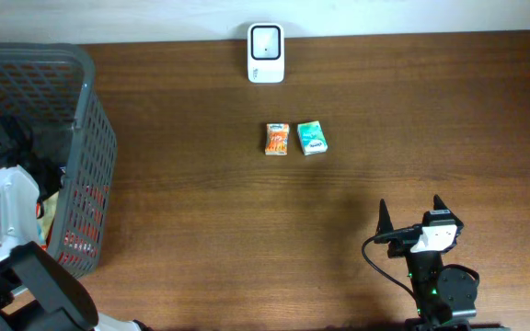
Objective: Scan the item barcode
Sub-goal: 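Lift the white-yellow snack bag from basket onto table with left gripper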
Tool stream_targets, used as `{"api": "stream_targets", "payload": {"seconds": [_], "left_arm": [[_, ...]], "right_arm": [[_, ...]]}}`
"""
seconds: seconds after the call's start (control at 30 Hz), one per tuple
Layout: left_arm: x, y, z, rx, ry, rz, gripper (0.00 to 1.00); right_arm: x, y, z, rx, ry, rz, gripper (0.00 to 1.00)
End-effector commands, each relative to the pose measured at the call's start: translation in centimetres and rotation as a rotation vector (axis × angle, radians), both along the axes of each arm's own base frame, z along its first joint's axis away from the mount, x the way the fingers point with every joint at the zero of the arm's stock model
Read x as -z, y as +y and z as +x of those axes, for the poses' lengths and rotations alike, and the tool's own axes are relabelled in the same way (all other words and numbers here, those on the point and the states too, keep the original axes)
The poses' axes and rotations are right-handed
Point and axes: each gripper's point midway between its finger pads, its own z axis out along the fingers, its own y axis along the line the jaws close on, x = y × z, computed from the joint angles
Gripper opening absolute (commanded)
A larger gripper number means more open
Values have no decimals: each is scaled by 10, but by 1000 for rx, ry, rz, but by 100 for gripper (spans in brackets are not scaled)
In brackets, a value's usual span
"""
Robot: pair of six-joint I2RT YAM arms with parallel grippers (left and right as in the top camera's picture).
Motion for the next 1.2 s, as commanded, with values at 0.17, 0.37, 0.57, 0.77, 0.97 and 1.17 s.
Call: {"api": "stream_targets", "payload": {"seconds": [0.17,0.37,0.57,0.77,0.97,1.17], "left_arm": [[74,-17,-2,159,170,-152,91],[73,-7,6,151,156,-114,15],[-46,1,52,135,-102,-71,0],[-301,-124,48,627,-909,-82,0],[-388,-229,-26,932,-1136,-30,0],[-346,-355,-2,1273,-1022,-481,0]], "right_arm": [[3,1,0,-1,5,7,98],[3,1,0,-1,5,7,99],[3,1,0,-1,5,7,98],[3,1,0,-1,5,7,99],[3,1,0,-1,5,7,99],[3,1,0,-1,5,7,99]]}}
